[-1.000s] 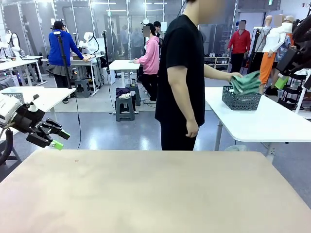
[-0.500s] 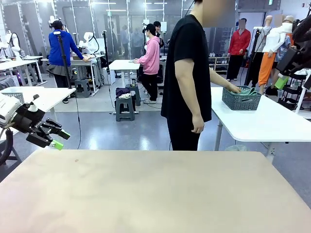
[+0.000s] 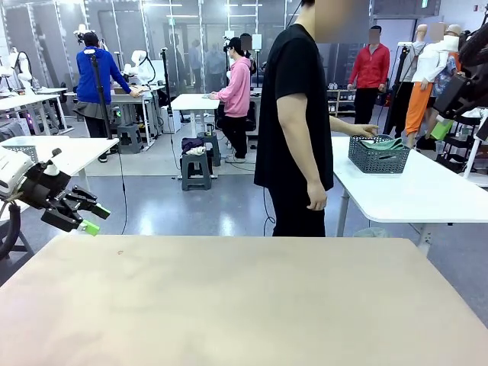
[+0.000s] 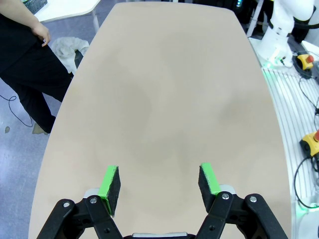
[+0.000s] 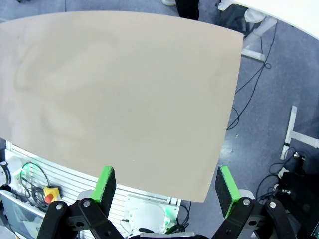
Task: Fold the towels and place them in the basket.
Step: Stack the folded Towel with hook on the right side of the table.
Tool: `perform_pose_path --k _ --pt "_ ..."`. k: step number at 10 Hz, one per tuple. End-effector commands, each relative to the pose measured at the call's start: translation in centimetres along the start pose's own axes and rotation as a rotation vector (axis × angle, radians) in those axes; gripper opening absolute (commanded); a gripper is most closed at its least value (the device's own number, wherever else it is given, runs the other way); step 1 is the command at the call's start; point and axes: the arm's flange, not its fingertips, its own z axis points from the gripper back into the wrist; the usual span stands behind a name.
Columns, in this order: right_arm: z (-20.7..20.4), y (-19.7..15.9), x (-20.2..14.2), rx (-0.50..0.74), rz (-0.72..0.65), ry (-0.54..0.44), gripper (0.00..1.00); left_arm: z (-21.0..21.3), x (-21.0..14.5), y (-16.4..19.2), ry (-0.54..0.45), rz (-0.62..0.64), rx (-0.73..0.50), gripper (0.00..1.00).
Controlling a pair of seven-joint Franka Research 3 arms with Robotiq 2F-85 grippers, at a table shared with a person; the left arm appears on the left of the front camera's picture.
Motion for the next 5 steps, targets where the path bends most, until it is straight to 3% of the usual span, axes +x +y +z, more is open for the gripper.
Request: perform_pose_path --k 1,5 --pt "0.15 0.07 0.35 0.014 -0.004 -0.003 1.0 0.08 0.01 -0.06 0.003 -0.003 -0.001 0.8" --pt "0.15 0.07 0.35 0.014 -0.004 -0.003 1.0 0.08 0.01 -0.06 0.003 -0.003 -0.001 0.8"
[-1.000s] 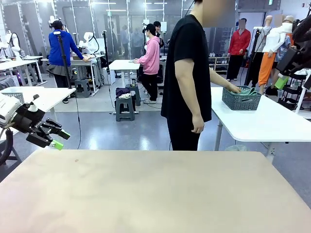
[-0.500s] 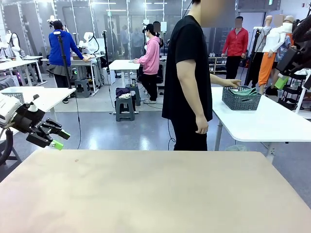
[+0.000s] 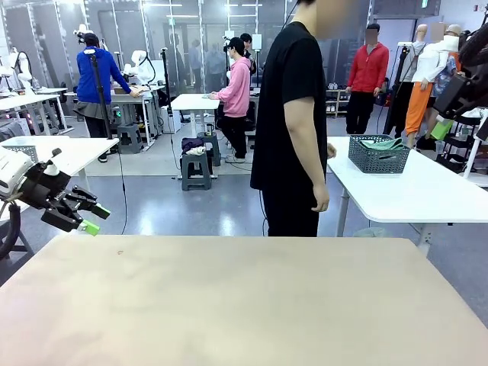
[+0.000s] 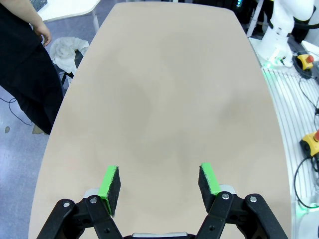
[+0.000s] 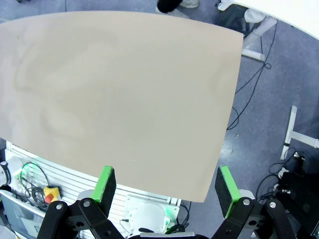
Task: Fold the towels and place them in the basket.
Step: Stack the folded Towel with hook on the right side of the table.
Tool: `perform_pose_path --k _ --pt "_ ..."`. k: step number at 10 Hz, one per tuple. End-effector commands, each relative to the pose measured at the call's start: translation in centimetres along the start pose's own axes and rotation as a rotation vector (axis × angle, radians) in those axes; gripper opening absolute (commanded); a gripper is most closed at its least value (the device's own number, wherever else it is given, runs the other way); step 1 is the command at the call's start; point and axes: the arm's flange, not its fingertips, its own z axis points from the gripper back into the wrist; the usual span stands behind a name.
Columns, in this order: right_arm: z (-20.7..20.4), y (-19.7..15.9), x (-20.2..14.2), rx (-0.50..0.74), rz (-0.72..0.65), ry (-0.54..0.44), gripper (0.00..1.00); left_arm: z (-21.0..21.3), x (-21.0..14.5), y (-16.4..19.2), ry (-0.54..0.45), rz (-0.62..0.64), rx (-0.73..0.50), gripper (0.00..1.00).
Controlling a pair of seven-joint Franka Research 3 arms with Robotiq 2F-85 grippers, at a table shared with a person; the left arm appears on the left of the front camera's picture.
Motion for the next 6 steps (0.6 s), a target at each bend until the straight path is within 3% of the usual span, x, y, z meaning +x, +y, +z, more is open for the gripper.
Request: perform_pose_path --k 1,6 --pt "0.15 0.07 0.35 0.014 -0.004 -0.003 1.0 0.08 0.01 -0.06 0.003 -0.003 -0.001 0.8" --pt "0.15 0.07 0.35 0.014 -0.004 -0.003 1.0 0.08 0.01 -0.06 0.003 -0.003 -0.001 0.8"
